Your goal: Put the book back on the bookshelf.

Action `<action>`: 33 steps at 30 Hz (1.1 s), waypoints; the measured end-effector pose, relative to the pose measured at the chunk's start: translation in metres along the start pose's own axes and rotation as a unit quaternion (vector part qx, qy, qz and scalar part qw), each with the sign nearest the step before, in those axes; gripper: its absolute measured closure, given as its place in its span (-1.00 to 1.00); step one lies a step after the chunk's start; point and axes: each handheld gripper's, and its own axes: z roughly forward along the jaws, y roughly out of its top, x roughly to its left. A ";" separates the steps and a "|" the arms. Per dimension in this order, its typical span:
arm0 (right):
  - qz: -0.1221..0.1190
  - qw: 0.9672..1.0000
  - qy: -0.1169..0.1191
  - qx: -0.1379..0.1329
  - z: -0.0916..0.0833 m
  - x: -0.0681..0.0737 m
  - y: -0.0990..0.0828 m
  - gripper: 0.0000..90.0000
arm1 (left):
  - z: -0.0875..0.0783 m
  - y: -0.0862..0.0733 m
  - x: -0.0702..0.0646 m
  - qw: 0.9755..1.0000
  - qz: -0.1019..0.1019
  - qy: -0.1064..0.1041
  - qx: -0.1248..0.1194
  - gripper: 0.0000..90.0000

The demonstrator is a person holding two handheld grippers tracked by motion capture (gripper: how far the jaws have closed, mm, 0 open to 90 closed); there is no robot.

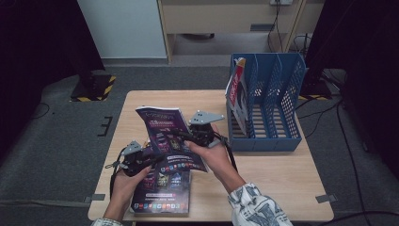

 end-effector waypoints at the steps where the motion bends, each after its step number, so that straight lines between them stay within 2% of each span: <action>1: 0.000 1.000 -0.002 -0.001 0.000 0.000 0.000 0.81 | -0.001 0.001 0.000 1.000 0.003 0.003 -0.002 0.58; 7: -0.009 1.000 -0.013 -0.002 -0.003 0.000 0.005 0.80 | -0.010 0.004 0.001 0.999 0.019 0.024 -0.015 0.72; 18: -0.014 1.000 -0.018 -0.002 -0.004 0.000 0.005 0.79 | -0.019 0.005 0.002 0.998 0.031 0.051 -0.033 0.79; 26: -0.009 1.000 -0.017 -0.011 -0.005 0.000 0.006 0.77 | -0.021 0.004 0.002 0.997 0.036 0.055 -0.036 0.81; 33: -0.015 1.000 -0.015 -0.022 -0.010 -0.002 0.015 0.74 | -0.021 0.005 0.000 0.997 0.044 0.056 -0.035 0.81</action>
